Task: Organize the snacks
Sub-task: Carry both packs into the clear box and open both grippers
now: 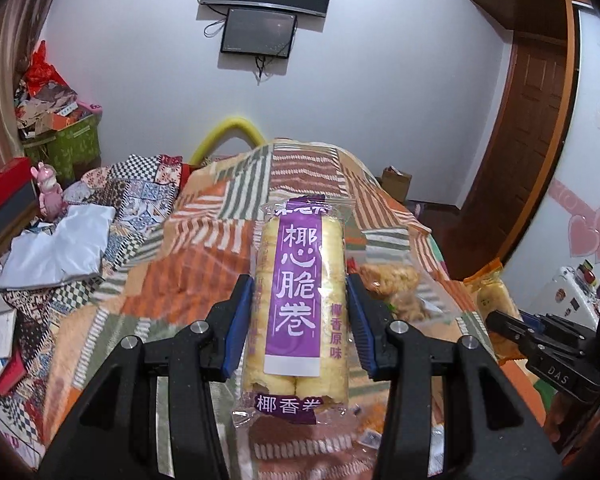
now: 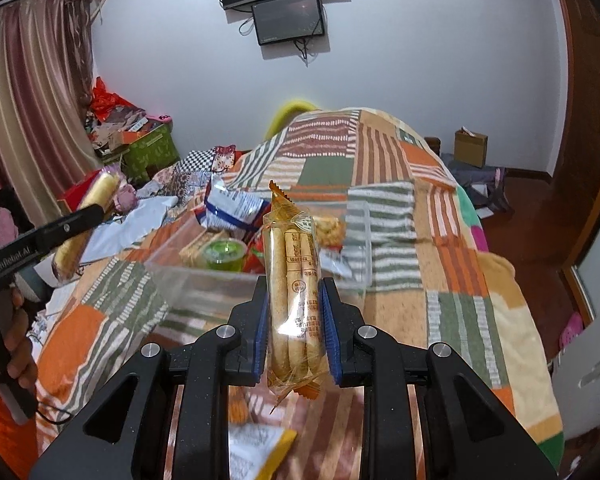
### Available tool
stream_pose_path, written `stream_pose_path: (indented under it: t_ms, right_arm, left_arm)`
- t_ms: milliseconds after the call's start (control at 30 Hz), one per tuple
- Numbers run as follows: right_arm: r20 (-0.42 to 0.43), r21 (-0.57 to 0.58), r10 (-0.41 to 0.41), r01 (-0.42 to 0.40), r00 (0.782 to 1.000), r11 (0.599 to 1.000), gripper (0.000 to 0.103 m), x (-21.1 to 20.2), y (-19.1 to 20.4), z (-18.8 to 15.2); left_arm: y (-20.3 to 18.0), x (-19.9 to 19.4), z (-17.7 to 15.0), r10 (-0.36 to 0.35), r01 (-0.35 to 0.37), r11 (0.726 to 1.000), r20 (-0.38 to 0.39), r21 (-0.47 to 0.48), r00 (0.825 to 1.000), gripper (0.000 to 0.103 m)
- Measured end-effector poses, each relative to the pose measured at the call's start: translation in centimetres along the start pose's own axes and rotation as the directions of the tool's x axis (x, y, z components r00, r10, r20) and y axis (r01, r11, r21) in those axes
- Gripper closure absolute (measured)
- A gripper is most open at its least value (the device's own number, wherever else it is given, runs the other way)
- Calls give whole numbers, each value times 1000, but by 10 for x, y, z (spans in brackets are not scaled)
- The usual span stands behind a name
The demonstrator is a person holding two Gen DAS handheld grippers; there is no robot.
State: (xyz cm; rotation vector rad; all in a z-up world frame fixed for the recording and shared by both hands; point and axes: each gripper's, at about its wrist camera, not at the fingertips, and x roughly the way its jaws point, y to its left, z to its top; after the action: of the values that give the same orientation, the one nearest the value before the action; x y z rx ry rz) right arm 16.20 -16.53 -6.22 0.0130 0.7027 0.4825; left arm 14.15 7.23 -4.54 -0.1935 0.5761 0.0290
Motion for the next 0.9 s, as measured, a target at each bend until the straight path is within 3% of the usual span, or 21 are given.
stream_pose_path:
  t_ms: [400,633,900]
  right_arm:
    - [-13,-38,-9,8,1000,999,81,48,5,27]
    - [-65,-76,20,-25,998,997,81,89,16,40]
    - [-115,-119,48,-62,992,991,81,122,34,42]
  left_arm:
    - [12,62,7,-5,7,1000,-78,28,997,57]
    - [12,116,1,-23,27,999,-156,24,988,57]
    - [3,150,-9,-13,28,997,-207,69,978,58]
